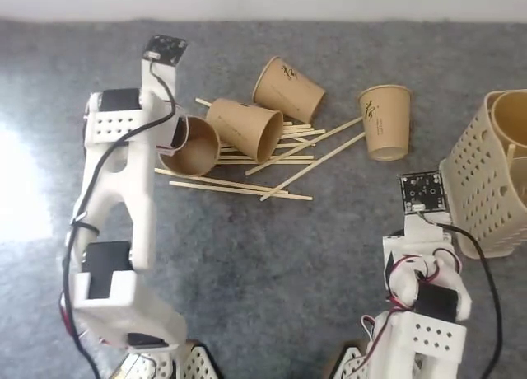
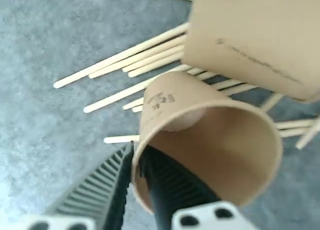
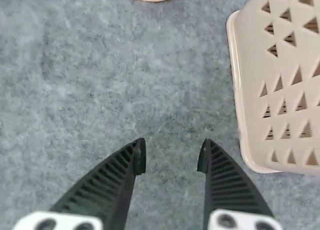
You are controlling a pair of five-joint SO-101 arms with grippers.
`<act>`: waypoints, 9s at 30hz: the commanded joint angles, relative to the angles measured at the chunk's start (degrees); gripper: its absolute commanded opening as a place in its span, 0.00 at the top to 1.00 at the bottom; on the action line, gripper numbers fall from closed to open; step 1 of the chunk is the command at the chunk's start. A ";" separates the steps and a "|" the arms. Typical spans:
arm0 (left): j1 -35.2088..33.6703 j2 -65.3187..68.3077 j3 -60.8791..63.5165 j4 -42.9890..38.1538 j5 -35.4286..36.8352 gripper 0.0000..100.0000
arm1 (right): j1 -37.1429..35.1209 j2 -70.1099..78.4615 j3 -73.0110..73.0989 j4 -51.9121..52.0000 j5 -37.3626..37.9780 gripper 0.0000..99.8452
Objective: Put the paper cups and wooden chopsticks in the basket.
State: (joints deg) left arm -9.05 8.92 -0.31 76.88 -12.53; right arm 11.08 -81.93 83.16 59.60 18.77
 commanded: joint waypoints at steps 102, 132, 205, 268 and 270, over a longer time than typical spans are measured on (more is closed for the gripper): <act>48.53 -11.96 -46.99 6.42 12.92 0.99 | -2.77 -11.21 -32.00 32.31 28.31 0.98; 47.47 -8.97 -56.57 11.43 12.57 0.99 | 1.36 -22.11 -43.87 31.60 22.15 0.86; 58.02 12.04 -67.56 9.85 22.68 0.88 | 0.92 -22.29 -68.40 43.38 6.86 0.98; -6.24 -59.43 56.22 -15.56 4.31 0.88 | 0.40 33.10 -66.64 43.56 6.24 0.93; -6.24 -60.31 60.88 -19.52 4.31 0.88 | -2.68 33.10 -66.11 43.56 3.87 0.93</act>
State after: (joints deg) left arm -14.95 -48.31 53.76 65.01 -7.96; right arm 11.96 -48.44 17.05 100.66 25.01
